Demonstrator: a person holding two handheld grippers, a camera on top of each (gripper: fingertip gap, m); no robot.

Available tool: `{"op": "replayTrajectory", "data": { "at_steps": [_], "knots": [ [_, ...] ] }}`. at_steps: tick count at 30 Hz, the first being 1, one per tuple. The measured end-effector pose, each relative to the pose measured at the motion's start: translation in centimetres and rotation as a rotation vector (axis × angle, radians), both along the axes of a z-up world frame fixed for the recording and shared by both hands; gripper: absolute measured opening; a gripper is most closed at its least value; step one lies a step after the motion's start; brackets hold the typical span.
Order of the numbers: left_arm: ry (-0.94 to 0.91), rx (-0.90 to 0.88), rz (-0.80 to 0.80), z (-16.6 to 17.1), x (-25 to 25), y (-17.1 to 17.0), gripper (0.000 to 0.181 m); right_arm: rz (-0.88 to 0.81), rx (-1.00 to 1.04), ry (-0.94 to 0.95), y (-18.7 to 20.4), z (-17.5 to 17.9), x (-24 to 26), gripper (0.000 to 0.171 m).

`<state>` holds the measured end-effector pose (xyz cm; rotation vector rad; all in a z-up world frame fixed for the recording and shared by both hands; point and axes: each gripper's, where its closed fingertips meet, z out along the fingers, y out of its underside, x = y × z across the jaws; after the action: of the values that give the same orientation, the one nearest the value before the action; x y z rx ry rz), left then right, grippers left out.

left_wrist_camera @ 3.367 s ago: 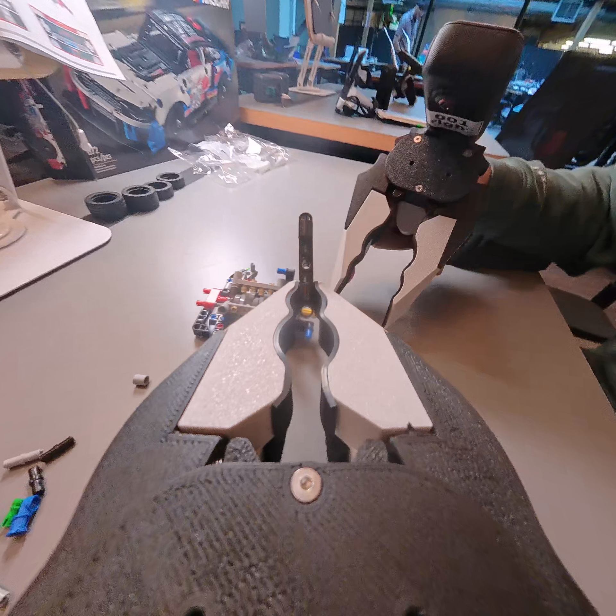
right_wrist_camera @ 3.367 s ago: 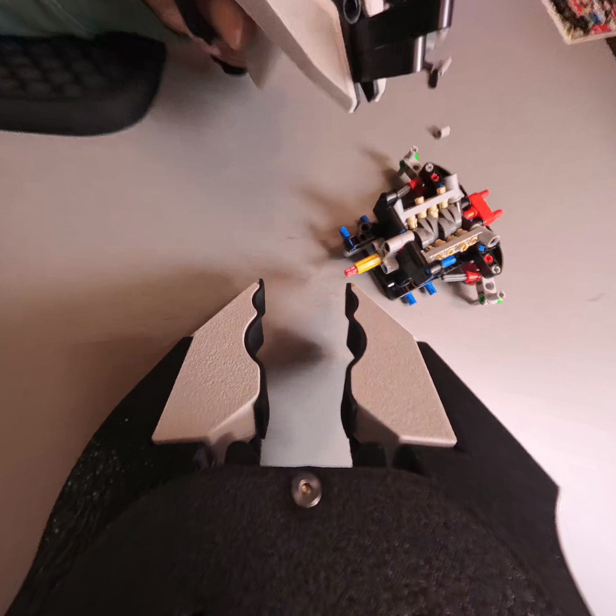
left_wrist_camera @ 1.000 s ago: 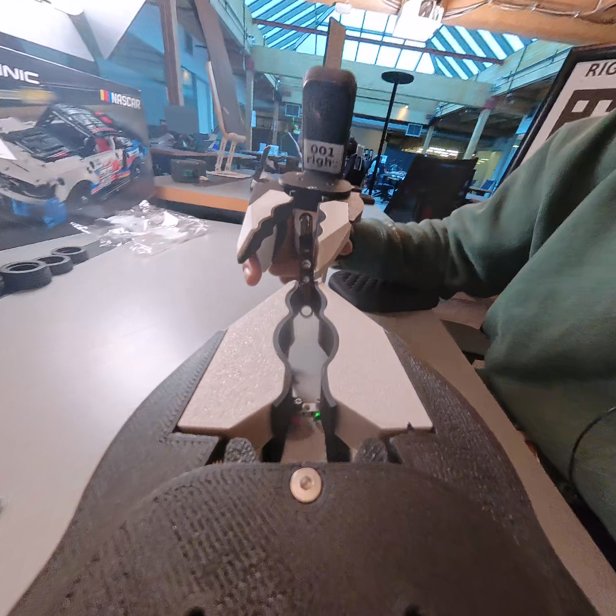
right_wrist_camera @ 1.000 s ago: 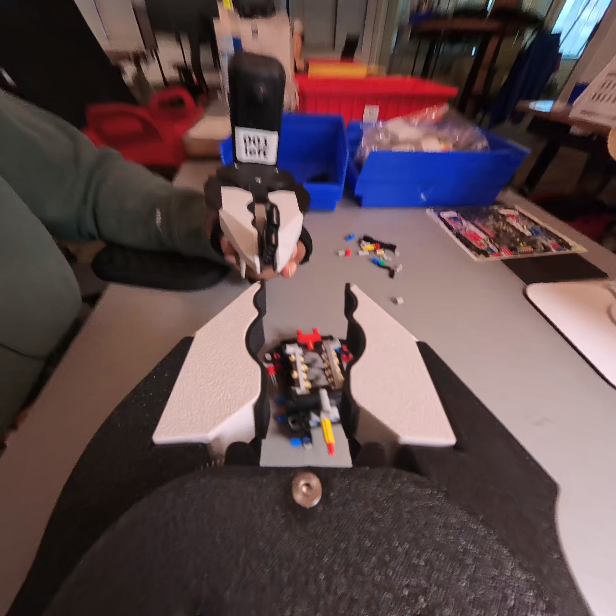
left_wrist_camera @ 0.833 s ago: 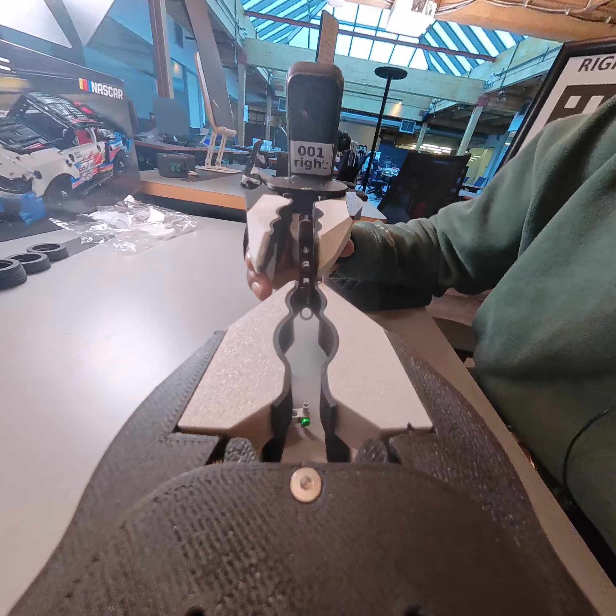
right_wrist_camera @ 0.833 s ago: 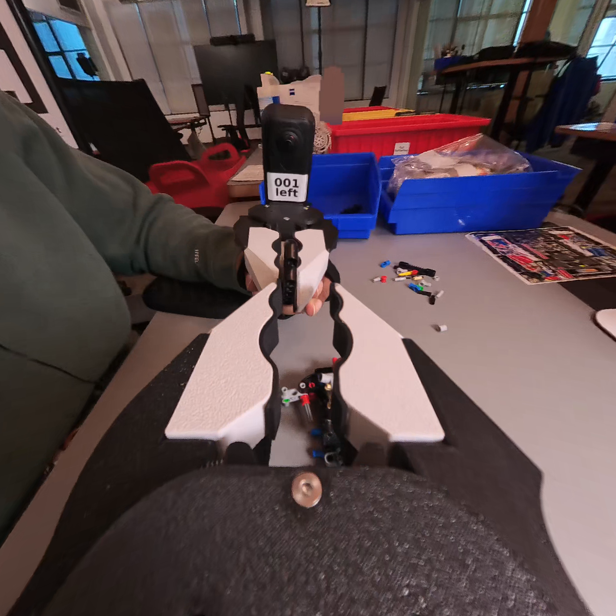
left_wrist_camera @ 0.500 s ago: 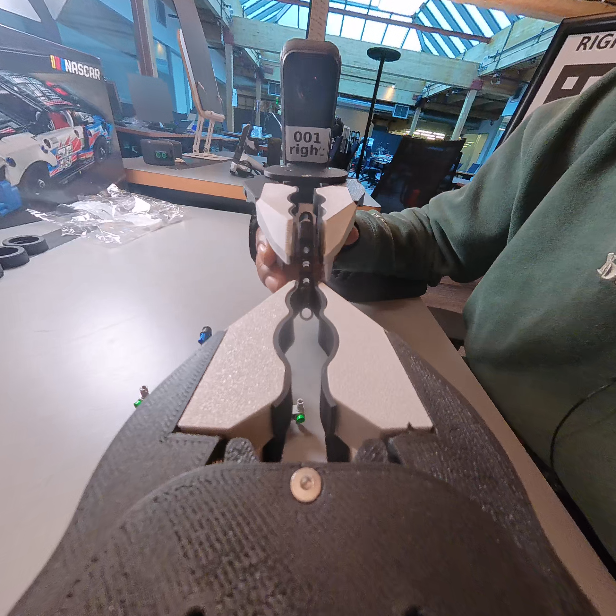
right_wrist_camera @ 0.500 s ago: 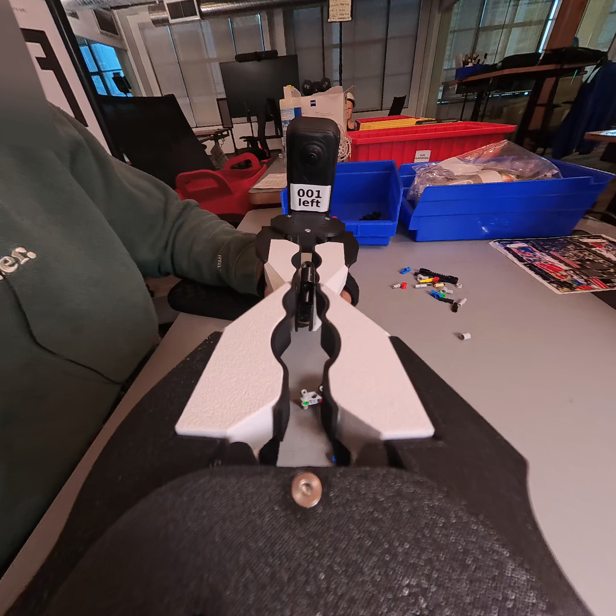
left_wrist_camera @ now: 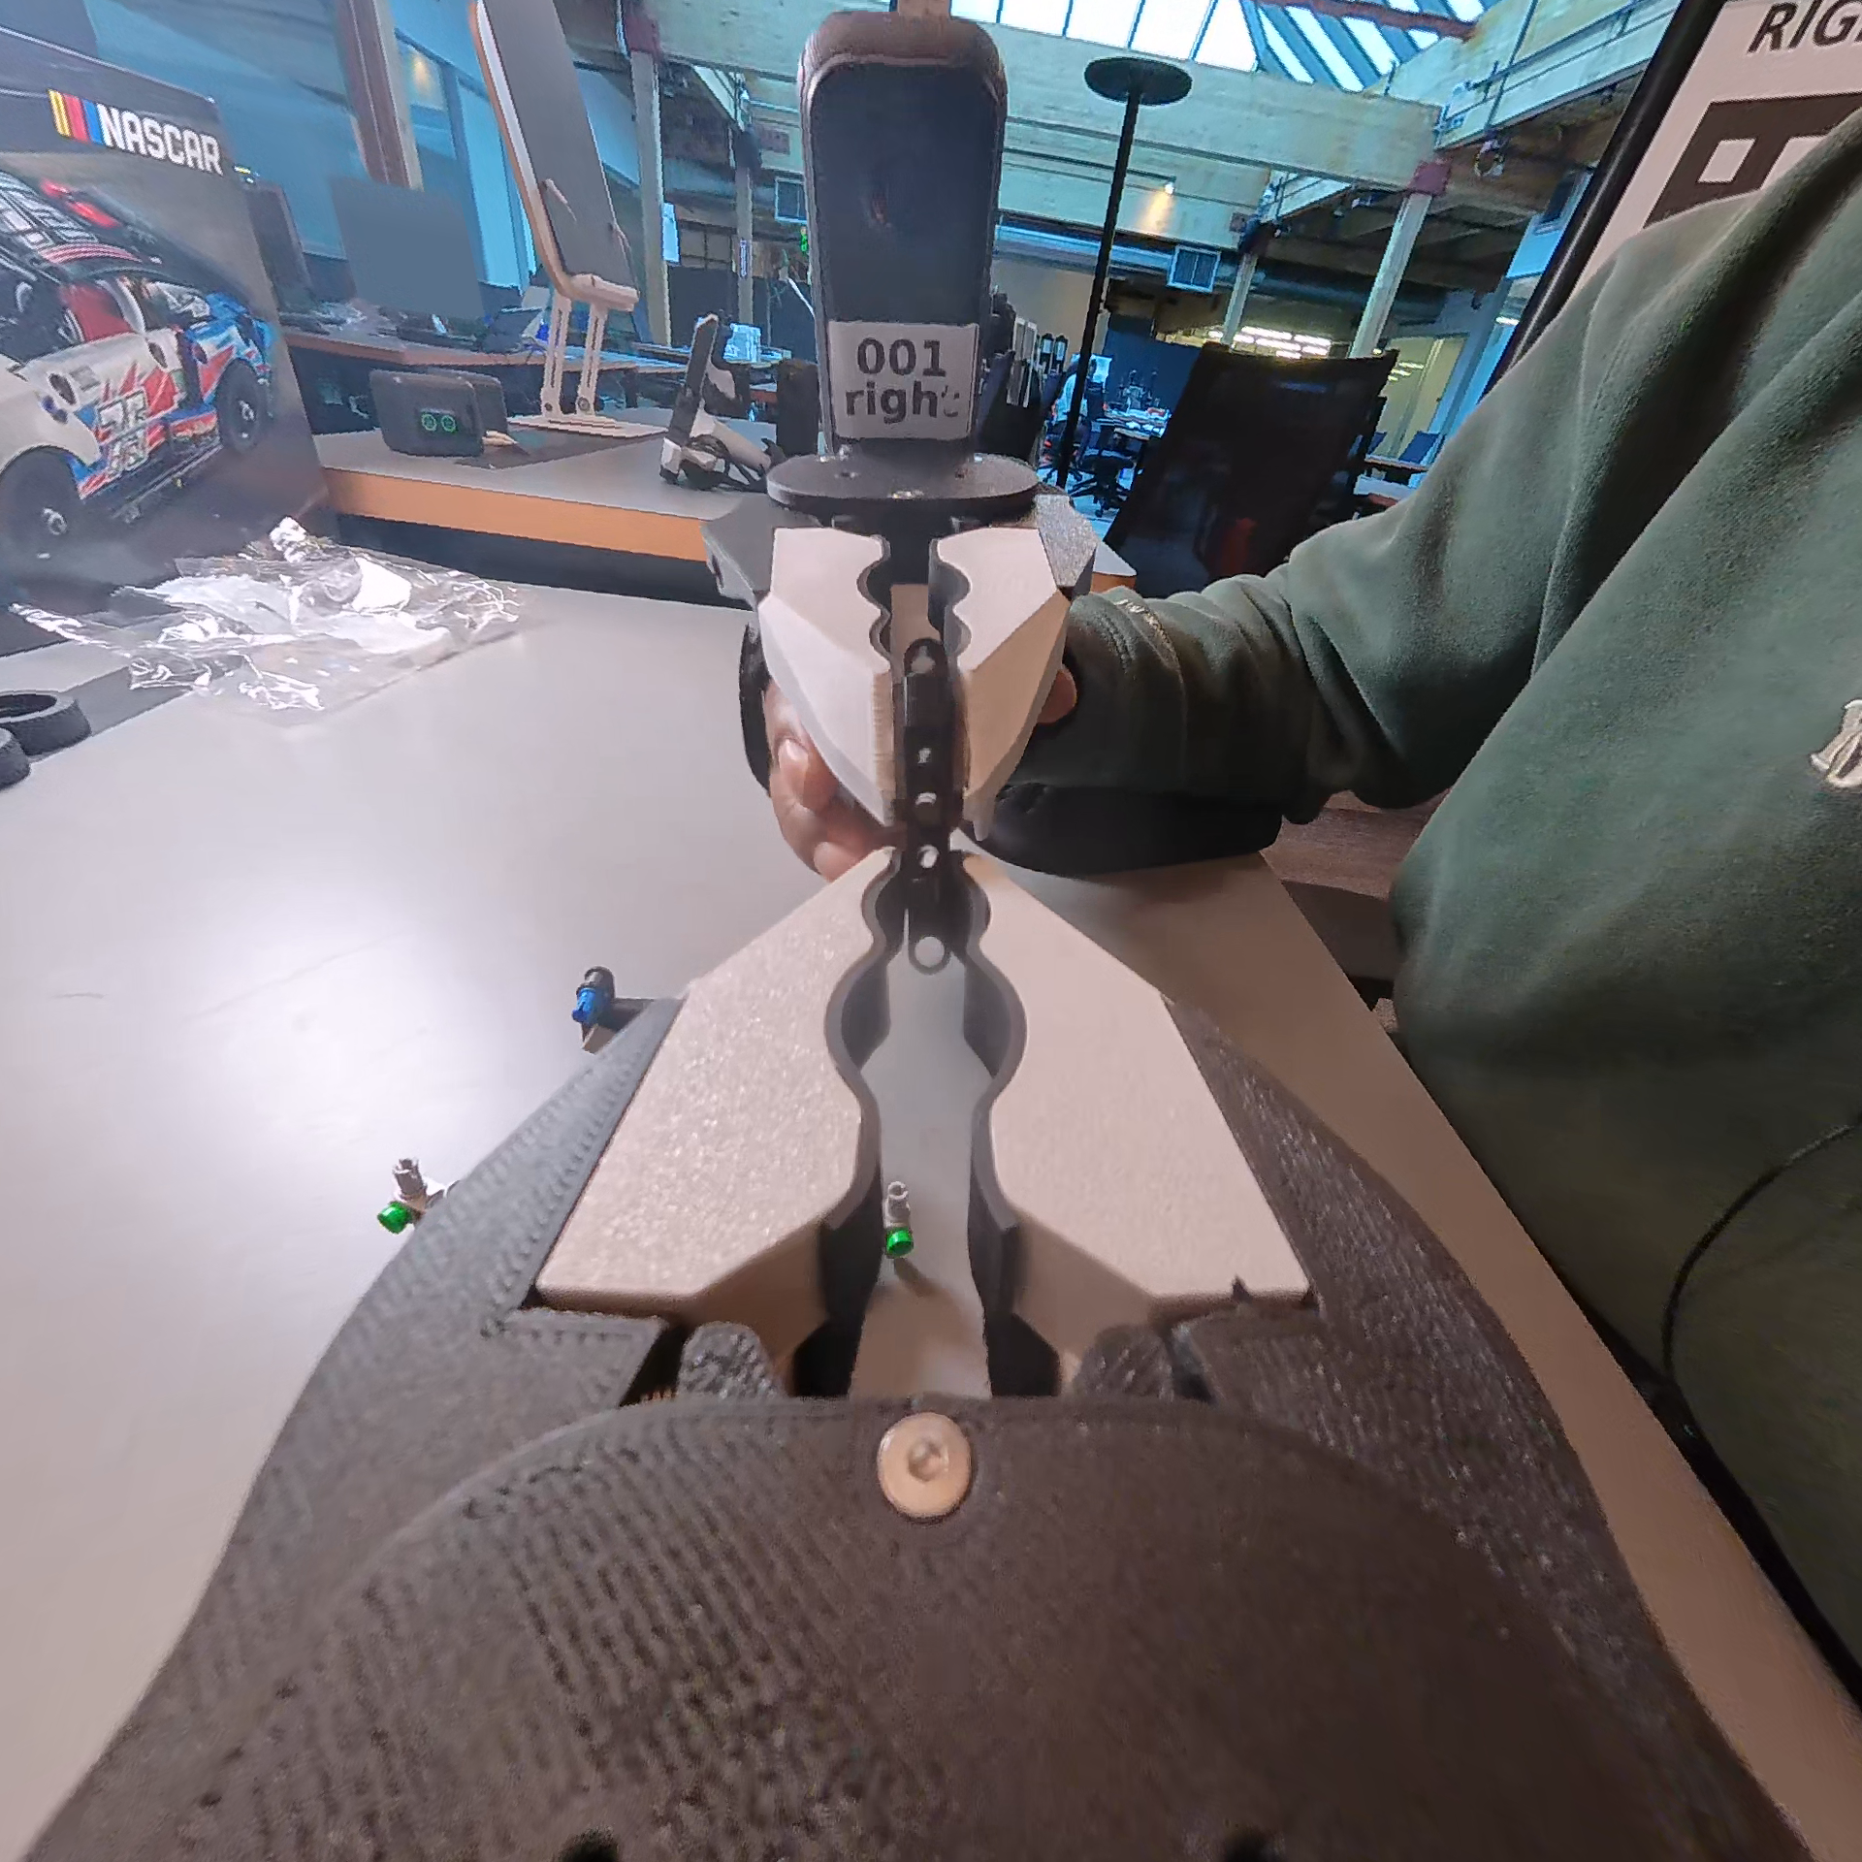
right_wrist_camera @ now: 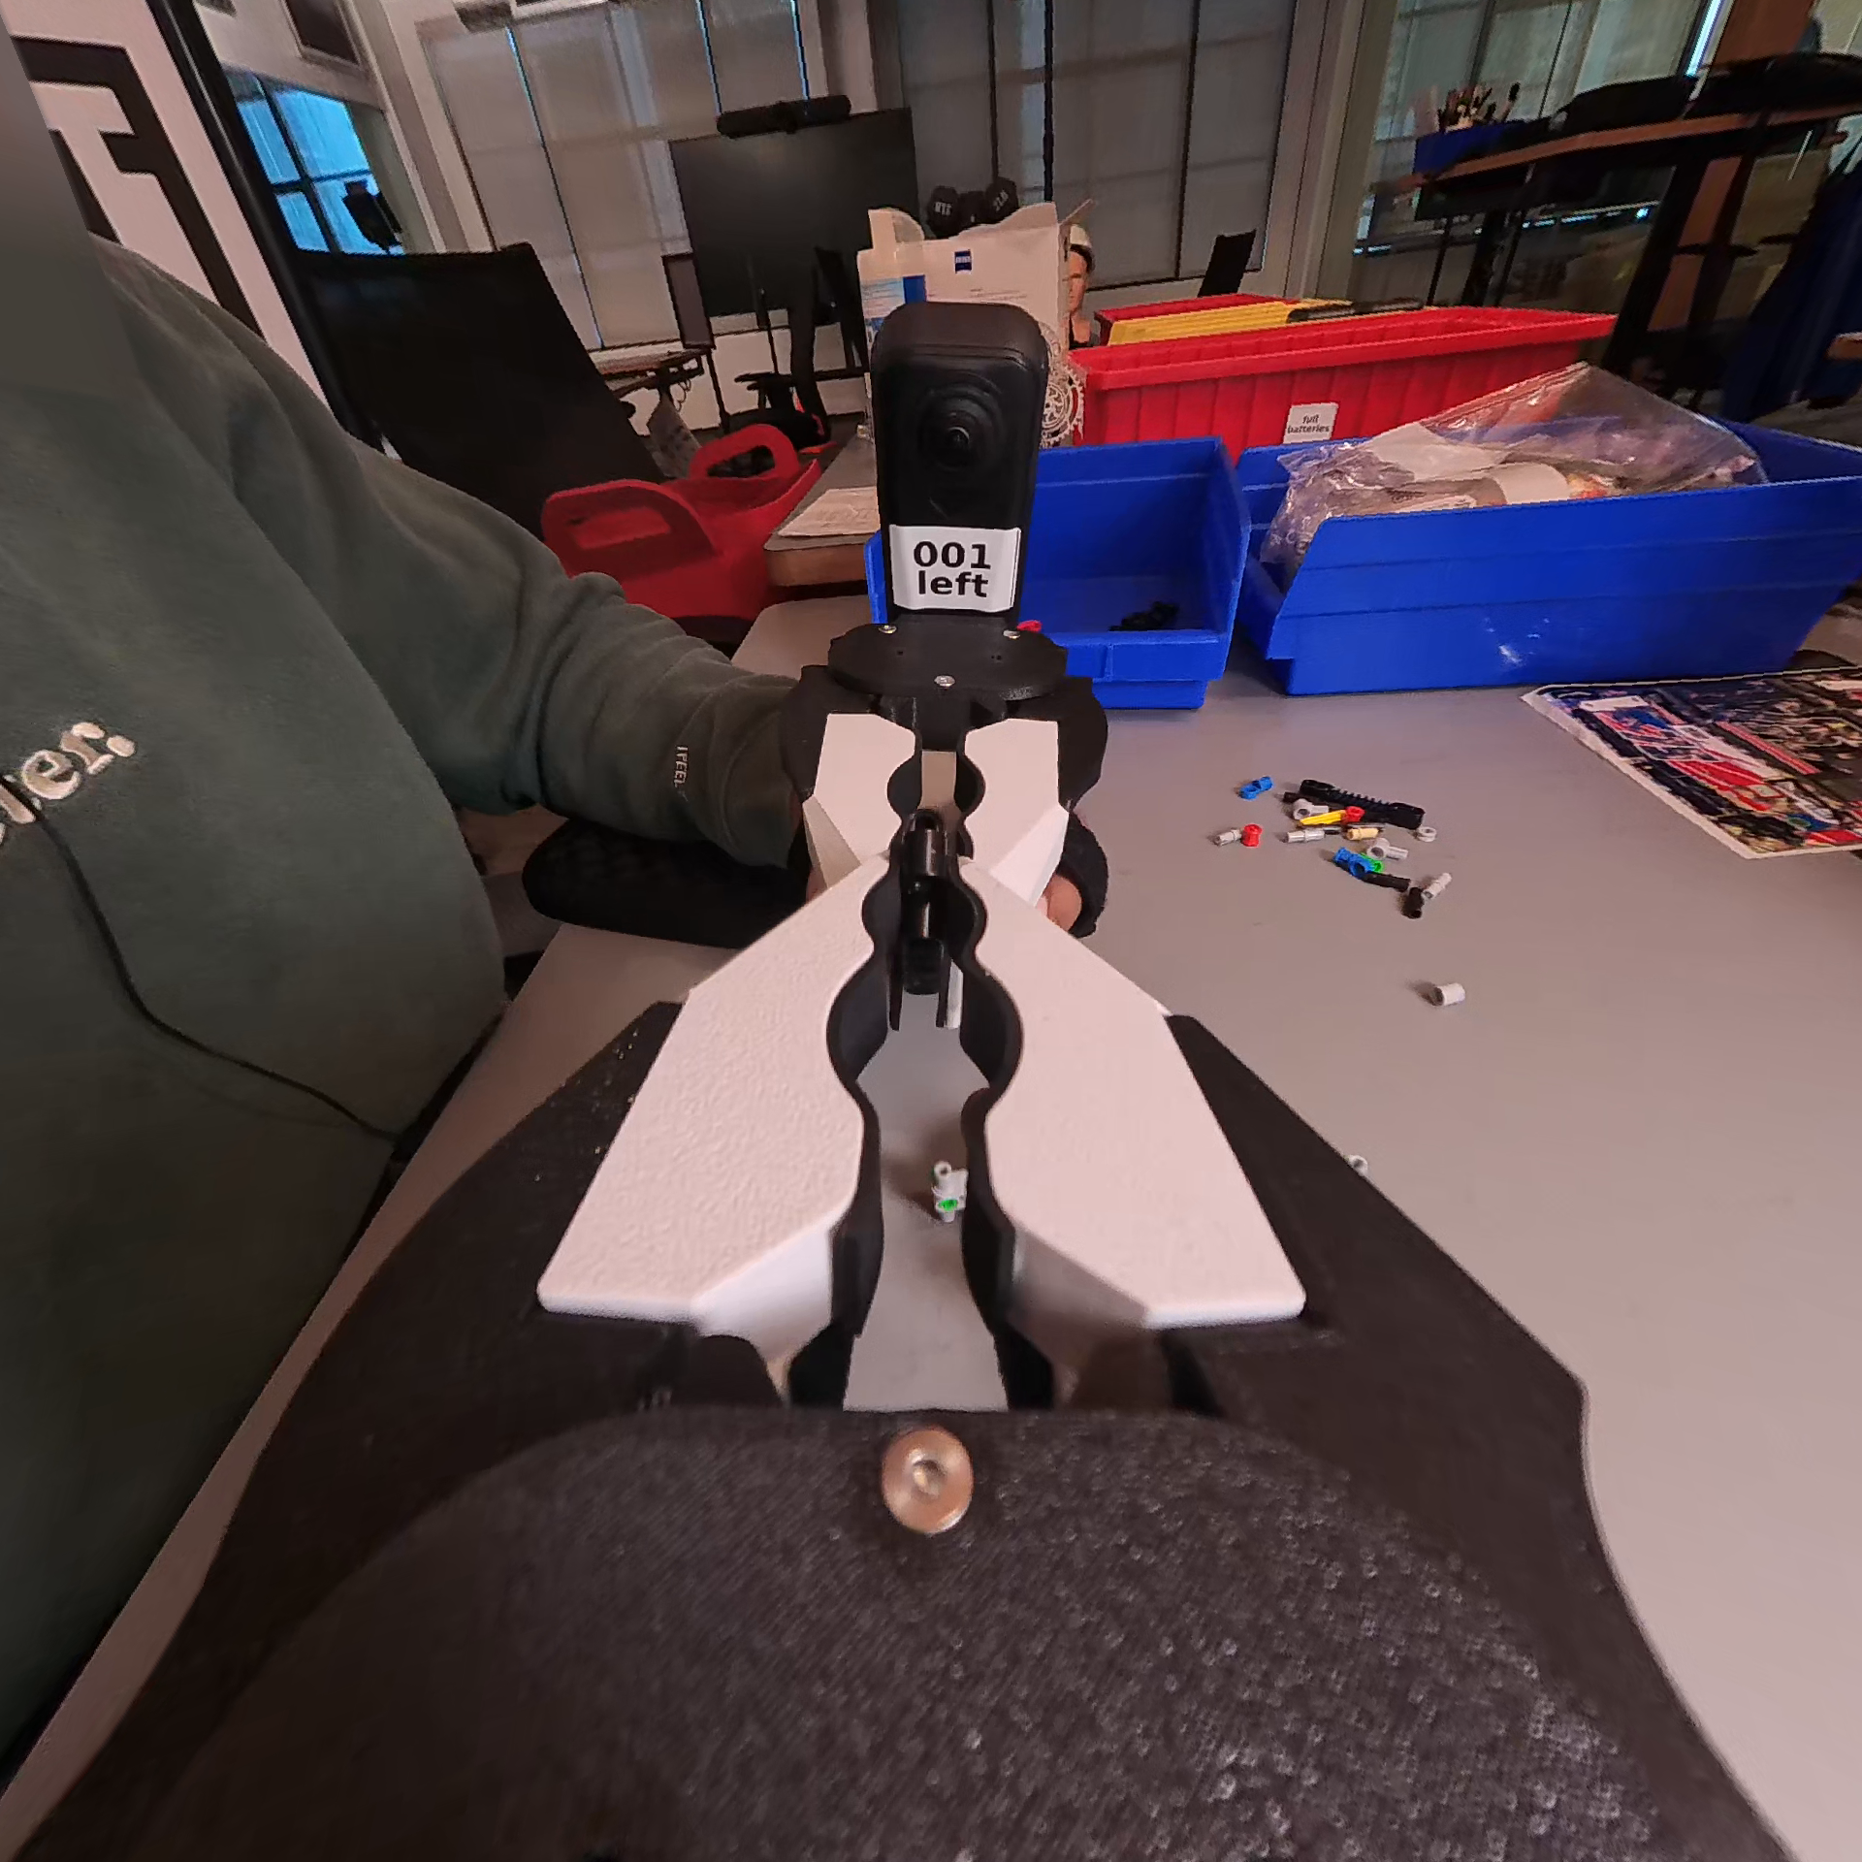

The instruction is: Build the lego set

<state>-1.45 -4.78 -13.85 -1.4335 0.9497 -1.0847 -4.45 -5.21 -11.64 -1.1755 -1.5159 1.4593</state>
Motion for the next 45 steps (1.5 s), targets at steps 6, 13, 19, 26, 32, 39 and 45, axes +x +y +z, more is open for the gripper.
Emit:
{"op": "replayTrajectory", "data": {
  "at_steps": [6,13,19,26,32,39,45],
  "knots": [
    [0.087,0.016,-0.011,-1.3,0.3,-0.2,0.006,0.013,0.034,-0.101,-0.1,-1.1,0.4,0.005],
    [0.147,0.017,-0.029,-2.3,0.6,-0.5,0.007,0.027,0.028,-0.135,-0.3,-1.5,0.8,0.005],
    [0.137,0.019,-0.019,-2.0,0.4,-0.4,0.015,0.029,0.022,-0.166,-0.3,-2.3,0.8,0.005],
    [0.203,0.053,-0.044,-2.7,0.8,-1.1,0.008,0.048,0.016,-0.152,-1.1,-2.3,0.4,0.005],
    [0.213,0.072,-0.015,-2.6,0.4,-0.6,0.006,0.031,0.024,-0.123,-1.0,-2.0,0.2,0.008],
    [0.221,0.077,-0.011,-2.7,0.3,-0.5,0.006,0.018,0.053,-0.118,-0.8,-2.1,0.2,0.006],
    [0.256,0.064,0.015,-3.5,0.2,0.1,0.006,-0.008,0.082,-0.153,-0.1,-2.9,0.2,0.005]
  ]
}}
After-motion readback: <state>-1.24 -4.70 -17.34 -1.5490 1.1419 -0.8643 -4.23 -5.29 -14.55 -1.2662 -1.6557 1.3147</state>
